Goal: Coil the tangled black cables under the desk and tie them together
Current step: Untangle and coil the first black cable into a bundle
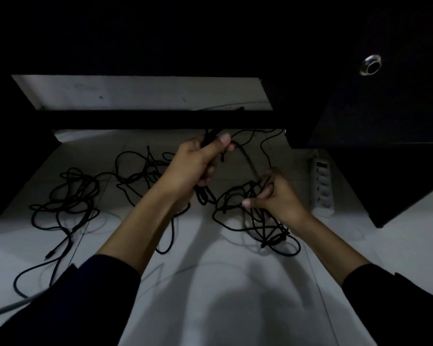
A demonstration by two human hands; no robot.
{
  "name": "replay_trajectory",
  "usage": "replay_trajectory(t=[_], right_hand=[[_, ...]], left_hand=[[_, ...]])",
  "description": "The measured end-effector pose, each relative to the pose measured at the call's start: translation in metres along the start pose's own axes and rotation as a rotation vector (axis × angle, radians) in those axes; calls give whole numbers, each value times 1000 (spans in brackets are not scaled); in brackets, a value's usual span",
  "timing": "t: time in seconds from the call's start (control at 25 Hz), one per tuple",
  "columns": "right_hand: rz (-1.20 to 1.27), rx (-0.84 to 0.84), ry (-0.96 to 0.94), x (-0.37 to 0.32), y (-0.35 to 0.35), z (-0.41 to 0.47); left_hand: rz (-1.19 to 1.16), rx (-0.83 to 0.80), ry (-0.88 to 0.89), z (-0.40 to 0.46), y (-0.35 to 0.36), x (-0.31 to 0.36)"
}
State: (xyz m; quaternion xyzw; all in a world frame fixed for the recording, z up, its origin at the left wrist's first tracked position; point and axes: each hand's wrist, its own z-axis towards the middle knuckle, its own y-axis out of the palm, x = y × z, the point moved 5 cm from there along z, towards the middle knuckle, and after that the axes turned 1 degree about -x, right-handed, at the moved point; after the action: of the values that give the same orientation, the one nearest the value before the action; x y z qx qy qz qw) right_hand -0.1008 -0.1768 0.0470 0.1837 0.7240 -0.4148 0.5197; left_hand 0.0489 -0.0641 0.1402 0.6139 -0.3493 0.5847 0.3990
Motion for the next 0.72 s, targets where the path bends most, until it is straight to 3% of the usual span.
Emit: replay_trajectory(t=[0.08, 0.24, 0.48, 0.72], right_hand=[[-129, -43, 21, 17, 5, -7], [-264, 49, -32, 18, -6, -11], [76, 243, -272, -35, -14, 1], [236, 138, -223, -26, -1, 9]], left_hand=[[-103, -10, 53, 3, 2, 17], [49, -23, 118, 7, -1, 34], [38, -68, -16, 5, 7, 5], [-33, -62, -42, 3, 1, -2]])
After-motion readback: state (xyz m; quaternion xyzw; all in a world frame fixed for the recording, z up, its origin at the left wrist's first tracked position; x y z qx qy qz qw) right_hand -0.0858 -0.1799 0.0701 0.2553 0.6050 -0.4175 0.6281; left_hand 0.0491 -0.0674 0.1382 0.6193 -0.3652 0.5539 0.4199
